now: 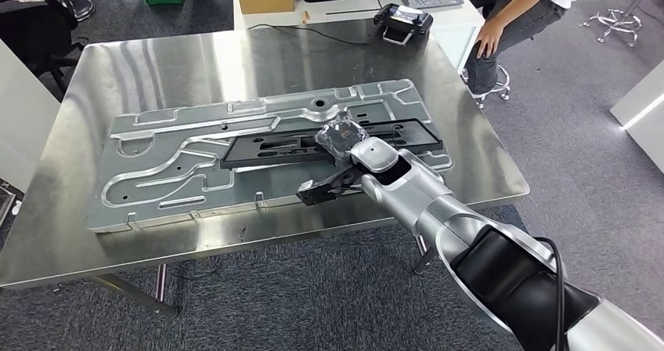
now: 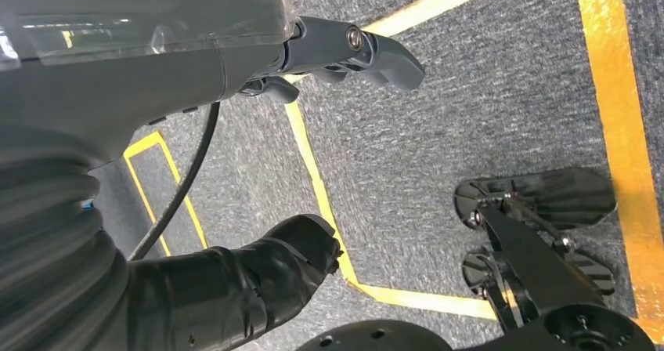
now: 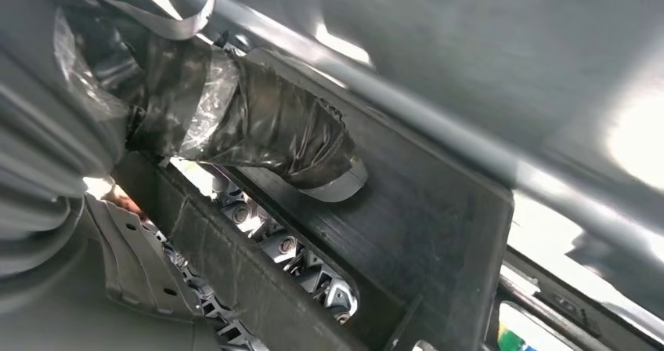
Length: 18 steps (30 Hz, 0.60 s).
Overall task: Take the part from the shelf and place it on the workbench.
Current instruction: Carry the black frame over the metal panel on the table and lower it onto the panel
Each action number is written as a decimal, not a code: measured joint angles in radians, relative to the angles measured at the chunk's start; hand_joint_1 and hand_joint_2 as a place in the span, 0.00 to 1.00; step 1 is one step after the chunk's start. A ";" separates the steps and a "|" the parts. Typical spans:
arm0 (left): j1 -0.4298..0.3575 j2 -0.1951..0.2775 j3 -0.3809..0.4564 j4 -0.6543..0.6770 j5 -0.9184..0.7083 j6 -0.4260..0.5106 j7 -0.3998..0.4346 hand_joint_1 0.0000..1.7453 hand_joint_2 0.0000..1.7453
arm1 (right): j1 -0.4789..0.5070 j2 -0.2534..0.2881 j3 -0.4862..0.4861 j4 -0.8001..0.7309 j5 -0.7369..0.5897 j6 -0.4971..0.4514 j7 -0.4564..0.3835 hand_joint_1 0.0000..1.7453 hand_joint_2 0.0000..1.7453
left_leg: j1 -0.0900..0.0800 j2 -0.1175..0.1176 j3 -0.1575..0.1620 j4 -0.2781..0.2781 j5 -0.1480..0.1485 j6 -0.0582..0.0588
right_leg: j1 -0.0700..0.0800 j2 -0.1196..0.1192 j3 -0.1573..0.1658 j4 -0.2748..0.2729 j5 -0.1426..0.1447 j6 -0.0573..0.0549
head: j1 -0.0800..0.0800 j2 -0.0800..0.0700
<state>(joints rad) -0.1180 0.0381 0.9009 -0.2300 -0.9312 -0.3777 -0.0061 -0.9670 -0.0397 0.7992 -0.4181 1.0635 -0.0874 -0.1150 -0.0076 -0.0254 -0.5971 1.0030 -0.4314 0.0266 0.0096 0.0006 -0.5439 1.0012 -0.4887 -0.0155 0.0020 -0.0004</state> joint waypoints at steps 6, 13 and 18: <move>-0.004 0.001 -0.002 0.000 0.001 -0.002 0.000 0.00 1.00 | -0.010 0.000 0.000 0.022 0.000 0.000 0.000 0.50 0.50 | 0.000 0.000 0.002 0.001 0.002 0.003 | 0.000 0.000 0.002 0.000 0.002 0.001 | 0.000 0.000; -0.004 0.001 -0.014 0.000 0.011 -0.009 0.019 0.00 1.00 | -0.009 0.007 0.000 0.037 0.010 0.001 -0.003 0.00 0.00 | 0.000 0.001 0.004 0.001 0.002 0.003 | -0.001 0.000 0.004 0.000 0.003 0.001 | 0.000 0.000; -0.004 0.001 -0.016 0.000 0.030 -0.016 0.024 0.00 1.00 | -0.009 0.011 0.000 0.043 0.016 0.000 -0.002 0.00 0.00 | 0.000 0.002 0.004 0.001 0.002 0.003 | -0.001 0.000 0.004 0.001 0.003 0.001 | 0.000 0.000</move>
<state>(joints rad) -0.1220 0.0390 0.8846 -0.2300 -0.9016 -0.3937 0.0177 -0.9758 -0.0289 0.7992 -0.3756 1.0794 -0.0869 -0.1171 -0.0075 -0.0238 -0.5929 1.0045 -0.4291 0.0295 0.0088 0.0010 -0.5398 1.0017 -0.4858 -0.0140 0.0019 -0.0004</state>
